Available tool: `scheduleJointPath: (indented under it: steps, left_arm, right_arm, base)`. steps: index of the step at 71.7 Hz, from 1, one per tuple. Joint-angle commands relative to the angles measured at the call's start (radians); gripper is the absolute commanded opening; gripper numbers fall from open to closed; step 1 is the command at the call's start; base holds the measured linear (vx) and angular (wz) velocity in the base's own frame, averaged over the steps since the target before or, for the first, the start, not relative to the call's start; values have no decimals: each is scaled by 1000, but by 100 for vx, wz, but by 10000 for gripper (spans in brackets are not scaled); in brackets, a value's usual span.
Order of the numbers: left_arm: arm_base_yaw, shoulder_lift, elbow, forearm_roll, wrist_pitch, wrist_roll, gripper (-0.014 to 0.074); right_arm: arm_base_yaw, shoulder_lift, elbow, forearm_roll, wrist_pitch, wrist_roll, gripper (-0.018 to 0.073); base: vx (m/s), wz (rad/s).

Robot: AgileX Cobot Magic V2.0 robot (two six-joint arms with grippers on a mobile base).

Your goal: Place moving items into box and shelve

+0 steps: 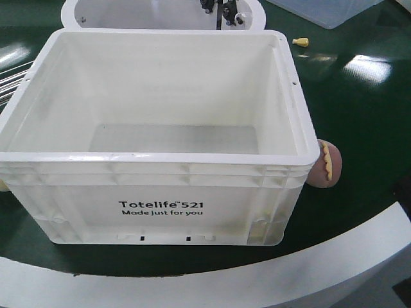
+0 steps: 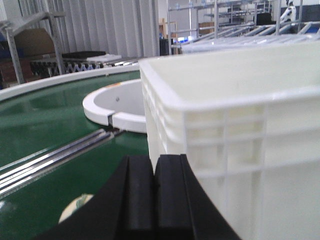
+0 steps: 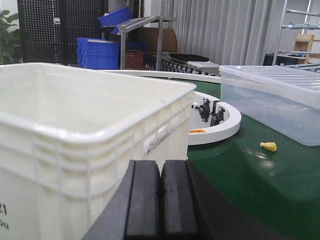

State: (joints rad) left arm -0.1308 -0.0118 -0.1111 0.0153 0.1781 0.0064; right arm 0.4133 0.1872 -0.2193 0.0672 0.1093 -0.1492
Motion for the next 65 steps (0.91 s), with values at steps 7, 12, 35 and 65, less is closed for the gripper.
scheduleJointPath:
  steps: [7, 12, 35, 65]
  left_arm:
    - [-5, 62, -108, -3, -7, -39, -26]
    - [-5, 114, -130, -3, -18, -50, -26]
    - [-5, 385, -260, -3, -150, -70, -26]
    - [-5, 493, -280, -3, -290, -70, -26]
  right_arm:
    - [-1, 176, -170, 2, -68, -3, -15]
    - [-1, 240, -216, -1, -68, -3, -15]
    - [-1, 398, -283, -1, -158, -3, -15]
    - [-1, 399, -283, 2, -182, 5, -15]
  base:
    - [0, 0]
    - [0, 0]
    - [0, 0]
    - [0, 0]
